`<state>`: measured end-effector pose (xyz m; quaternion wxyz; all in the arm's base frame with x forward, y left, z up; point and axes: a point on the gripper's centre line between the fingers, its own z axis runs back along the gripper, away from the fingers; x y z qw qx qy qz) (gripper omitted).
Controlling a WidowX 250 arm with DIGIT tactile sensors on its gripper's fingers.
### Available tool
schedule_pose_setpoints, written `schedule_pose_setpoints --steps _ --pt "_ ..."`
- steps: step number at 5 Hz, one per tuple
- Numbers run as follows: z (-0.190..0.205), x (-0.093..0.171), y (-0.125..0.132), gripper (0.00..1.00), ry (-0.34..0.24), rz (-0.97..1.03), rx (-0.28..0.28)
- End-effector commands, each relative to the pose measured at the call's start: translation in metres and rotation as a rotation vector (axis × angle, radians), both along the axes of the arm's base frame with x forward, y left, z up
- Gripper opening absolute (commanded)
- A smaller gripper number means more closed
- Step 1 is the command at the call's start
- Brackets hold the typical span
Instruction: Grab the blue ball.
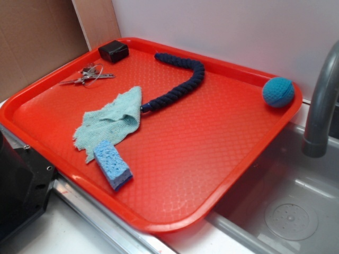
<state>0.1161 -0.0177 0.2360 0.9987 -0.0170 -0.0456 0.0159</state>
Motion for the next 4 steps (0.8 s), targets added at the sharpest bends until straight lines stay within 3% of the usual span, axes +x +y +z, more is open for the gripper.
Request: schedule_pose_setpoints --steps 1,2,3,4 --pt "0.0 0.0 0.0 1.0 0.0 0.0 0.0" --pt "-0.043 0.05 -0.05 1.0 -0.065 -0.109 0.054" --pt "-0.053 0.097 -0.093 1.0 -0.163 -0.24 0.085" --pt "-0.067 0.132 -0.11 1.0 -0.187 -0.478 -0.074"
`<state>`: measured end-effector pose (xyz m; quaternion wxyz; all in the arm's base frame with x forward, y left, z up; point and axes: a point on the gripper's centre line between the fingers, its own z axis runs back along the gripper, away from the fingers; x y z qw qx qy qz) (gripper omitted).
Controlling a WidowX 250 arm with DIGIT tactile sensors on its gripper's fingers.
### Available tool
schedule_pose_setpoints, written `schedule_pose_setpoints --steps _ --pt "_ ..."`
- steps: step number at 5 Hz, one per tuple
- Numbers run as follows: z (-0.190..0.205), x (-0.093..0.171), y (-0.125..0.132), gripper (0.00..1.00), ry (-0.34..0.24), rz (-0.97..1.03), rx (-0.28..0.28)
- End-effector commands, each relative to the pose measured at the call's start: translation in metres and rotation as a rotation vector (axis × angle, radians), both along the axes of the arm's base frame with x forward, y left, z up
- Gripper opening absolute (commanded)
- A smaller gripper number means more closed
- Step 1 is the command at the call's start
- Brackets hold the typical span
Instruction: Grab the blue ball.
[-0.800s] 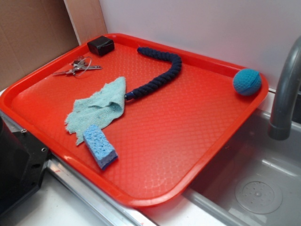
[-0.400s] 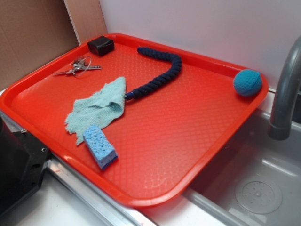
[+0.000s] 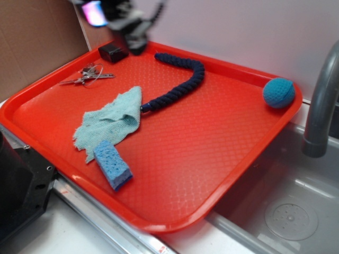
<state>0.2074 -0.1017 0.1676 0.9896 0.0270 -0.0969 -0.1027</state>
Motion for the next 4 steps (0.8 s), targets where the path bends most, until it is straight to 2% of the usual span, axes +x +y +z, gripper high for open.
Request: schedule_pose_setpoints --steps 1,2,3,4 --pt "0.002 0.041 -0.026 1.0 -0.049 -0.259 -0.167" --pt "0.002 0.041 -0.026 1.0 -0.049 -0.259 -0.167" --pt "-0.033 0.067 -0.035 1.0 -0.077 -0.31 -0.056" --pt "-0.05 0.084 -0.057 1.0 -0.144 -0.398 -0.031"
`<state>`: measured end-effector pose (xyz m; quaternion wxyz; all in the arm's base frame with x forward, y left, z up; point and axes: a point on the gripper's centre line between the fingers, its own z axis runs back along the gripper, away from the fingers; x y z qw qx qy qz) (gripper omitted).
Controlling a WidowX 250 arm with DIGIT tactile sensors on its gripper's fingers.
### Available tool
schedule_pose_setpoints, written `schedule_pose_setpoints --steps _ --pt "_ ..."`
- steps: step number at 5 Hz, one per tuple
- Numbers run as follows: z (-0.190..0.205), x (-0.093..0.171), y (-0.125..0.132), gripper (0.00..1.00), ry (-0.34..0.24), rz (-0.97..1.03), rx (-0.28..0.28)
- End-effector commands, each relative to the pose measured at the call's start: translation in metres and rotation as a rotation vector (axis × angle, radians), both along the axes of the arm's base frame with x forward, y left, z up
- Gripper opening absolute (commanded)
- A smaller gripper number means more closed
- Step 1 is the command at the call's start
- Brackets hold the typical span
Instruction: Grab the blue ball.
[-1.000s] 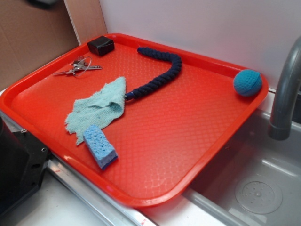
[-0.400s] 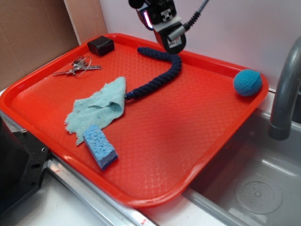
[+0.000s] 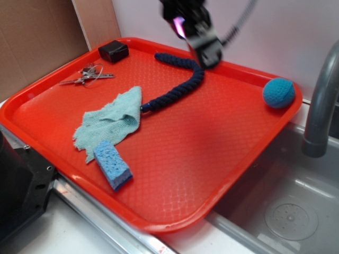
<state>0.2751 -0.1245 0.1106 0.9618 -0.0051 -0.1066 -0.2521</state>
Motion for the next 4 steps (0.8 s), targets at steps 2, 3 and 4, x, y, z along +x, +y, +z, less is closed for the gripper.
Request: schedule_pose_setpoints --steps 2,3,4 --pt "-0.016 0.044 -0.043 1.0 -0.08 -0.048 -0.006" --pt "-0.023 0.063 -0.048 1.0 -0.071 0.012 -0.035" --pt "-0.031 0.072 -0.053 1.0 -0.048 0.092 -0.072"
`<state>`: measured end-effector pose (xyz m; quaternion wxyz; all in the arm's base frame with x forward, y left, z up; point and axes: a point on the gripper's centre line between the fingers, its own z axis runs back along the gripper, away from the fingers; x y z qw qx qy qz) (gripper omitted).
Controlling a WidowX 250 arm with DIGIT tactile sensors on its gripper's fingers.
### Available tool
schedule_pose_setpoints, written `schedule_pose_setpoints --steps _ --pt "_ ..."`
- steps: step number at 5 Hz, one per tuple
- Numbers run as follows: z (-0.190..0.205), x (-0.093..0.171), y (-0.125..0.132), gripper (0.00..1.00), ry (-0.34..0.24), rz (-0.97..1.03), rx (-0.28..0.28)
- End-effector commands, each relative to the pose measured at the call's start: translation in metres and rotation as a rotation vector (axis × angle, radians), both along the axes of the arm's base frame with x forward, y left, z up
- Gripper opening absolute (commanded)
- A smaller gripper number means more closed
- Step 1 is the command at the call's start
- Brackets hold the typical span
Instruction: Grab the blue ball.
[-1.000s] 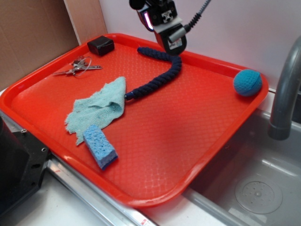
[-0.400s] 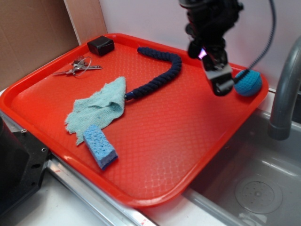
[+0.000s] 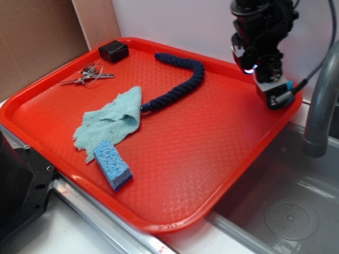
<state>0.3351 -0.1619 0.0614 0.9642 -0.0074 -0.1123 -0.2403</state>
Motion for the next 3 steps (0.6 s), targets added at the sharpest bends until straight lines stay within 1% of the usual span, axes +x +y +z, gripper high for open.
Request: schedule_pose_setpoints --steps 1,2,3 --pt "0.009 0.017 -0.018 1.0 -0.01 0.152 -0.115" --pt "-0.002 0.019 -0.018 1.0 0.037 0.195 -0.173" --pt "-0.016 0.023 -0.021 0.0 0.055 0.239 -0.152"
